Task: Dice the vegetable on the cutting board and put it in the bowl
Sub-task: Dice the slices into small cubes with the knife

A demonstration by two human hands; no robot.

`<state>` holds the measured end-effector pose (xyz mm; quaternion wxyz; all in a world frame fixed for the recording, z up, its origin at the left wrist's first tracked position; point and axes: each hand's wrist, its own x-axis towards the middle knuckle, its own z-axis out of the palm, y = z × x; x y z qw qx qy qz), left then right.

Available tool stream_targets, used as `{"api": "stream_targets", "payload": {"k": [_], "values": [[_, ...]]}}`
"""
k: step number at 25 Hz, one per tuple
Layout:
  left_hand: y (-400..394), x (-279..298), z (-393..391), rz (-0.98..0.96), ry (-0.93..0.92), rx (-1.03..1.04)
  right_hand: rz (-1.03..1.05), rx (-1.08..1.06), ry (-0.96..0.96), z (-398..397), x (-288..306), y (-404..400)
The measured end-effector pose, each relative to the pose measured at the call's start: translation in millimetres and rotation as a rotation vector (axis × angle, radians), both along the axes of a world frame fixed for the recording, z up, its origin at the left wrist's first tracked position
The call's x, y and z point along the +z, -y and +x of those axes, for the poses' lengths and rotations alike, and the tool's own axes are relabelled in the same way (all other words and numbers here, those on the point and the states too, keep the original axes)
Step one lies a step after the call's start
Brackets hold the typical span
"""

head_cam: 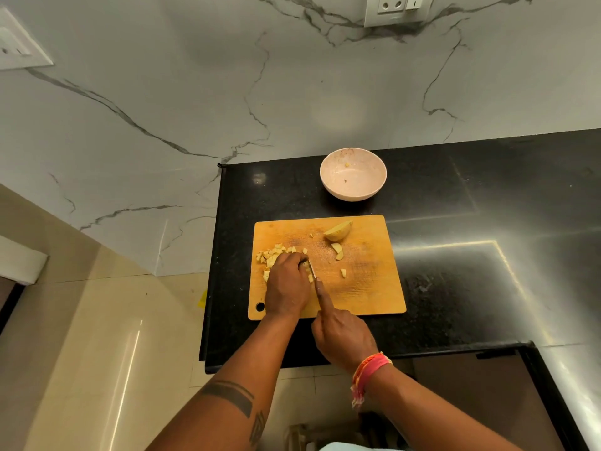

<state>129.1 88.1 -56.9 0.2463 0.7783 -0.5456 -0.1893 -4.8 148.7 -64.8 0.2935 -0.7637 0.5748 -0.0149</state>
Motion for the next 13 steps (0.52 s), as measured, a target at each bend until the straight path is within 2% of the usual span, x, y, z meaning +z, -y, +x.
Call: {"api": "stream_targets", "payload": {"k": [6,13], "values": [[7.8,-1.0,-9.9,0.008,-0.005,-0.044,0.011,-0.202,-0.007,-57.0,5.5,-9.6],[16.5,0.2,-21.2,0.029,0.042,-0.117,-0.015,-0.059,0.002,-26.0,-3.0,-6.5]]}}
